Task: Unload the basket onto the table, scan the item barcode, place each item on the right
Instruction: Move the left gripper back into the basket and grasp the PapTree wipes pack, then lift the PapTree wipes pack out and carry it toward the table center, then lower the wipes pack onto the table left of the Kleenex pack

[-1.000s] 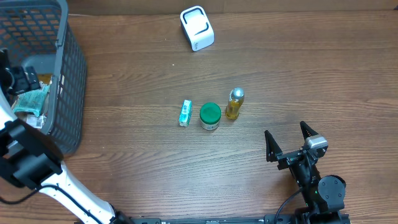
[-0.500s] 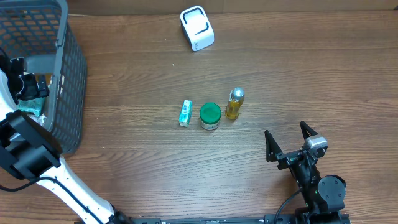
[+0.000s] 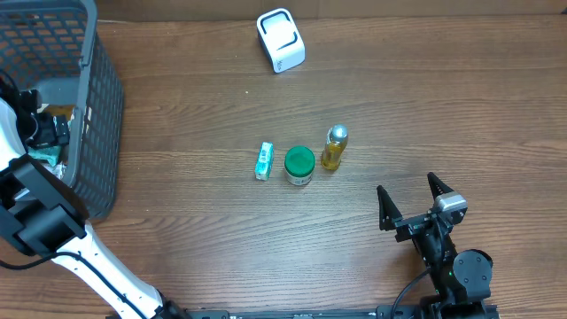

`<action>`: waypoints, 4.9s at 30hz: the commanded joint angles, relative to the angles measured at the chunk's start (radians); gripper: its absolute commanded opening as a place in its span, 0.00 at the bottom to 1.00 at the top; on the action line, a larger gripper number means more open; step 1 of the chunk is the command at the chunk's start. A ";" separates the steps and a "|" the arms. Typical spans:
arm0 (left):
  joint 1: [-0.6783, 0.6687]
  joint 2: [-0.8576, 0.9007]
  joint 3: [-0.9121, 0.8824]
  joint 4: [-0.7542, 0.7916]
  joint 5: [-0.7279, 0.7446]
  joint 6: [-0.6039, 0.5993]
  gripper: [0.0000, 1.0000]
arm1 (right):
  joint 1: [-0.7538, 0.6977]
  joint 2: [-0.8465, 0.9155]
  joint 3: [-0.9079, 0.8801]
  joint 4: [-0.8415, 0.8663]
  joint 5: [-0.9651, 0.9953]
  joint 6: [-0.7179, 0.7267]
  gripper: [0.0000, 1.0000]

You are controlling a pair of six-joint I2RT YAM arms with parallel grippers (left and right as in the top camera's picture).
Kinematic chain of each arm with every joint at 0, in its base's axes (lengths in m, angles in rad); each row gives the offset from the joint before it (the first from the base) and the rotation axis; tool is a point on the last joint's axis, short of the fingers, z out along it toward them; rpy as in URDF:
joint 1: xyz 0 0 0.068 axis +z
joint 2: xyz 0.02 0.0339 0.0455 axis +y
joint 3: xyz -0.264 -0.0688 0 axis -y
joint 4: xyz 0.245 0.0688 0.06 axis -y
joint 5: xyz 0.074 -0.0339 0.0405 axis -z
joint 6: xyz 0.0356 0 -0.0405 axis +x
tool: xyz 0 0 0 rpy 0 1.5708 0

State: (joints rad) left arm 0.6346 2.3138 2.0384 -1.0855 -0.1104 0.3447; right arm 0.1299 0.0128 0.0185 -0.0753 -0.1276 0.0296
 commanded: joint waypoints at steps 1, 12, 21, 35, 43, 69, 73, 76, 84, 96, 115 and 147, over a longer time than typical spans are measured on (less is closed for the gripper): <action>-0.006 0.021 -0.058 0.027 -0.032 0.018 1.00 | -0.002 -0.010 -0.011 0.005 -0.005 -0.001 1.00; -0.007 0.021 -0.145 0.069 -0.054 -0.012 0.75 | -0.002 -0.010 -0.011 0.005 -0.005 -0.001 1.00; -0.007 0.021 -0.161 0.065 -0.053 -0.063 0.88 | -0.002 -0.010 -0.011 0.005 -0.005 -0.001 1.00; -0.016 0.014 -0.199 0.063 0.089 -0.072 0.28 | -0.002 -0.010 -0.011 0.005 -0.005 -0.001 1.00; -0.054 -0.059 -0.082 0.005 0.101 -0.140 0.14 | -0.002 -0.010 -0.011 0.005 -0.005 -0.001 1.00; -0.128 -0.741 0.045 -0.006 0.300 -0.555 0.11 | -0.002 -0.010 -0.011 0.005 -0.005 -0.001 1.00; -0.212 -0.759 0.045 -0.093 0.337 -0.555 0.12 | -0.002 -0.010 -0.011 0.005 -0.005 -0.001 1.00; -0.297 -0.753 0.041 -0.164 0.335 -0.555 0.12 | -0.002 -0.010 -0.011 0.005 -0.005 -0.001 1.00; -0.530 -0.727 -0.064 -0.230 0.291 -0.555 0.11 | -0.002 -0.010 -0.011 0.005 -0.005 -0.001 1.00; -0.752 -0.723 -0.523 -0.011 0.098 -0.710 0.15 | -0.002 -0.010 -0.011 0.005 -0.005 -0.001 1.00; -0.884 -0.630 -0.950 0.410 -0.101 -0.823 0.21 | -0.002 -0.010 -0.011 0.005 -0.005 -0.001 1.00; -0.882 -0.548 -0.623 0.087 0.003 -0.689 0.19 | -0.002 -0.010 -0.011 0.005 -0.005 -0.001 1.00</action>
State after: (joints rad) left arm -0.2474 1.7695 1.4361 -0.9924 -0.1108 -0.3557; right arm 0.1299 0.0128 0.0185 -0.0746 -0.1276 0.0296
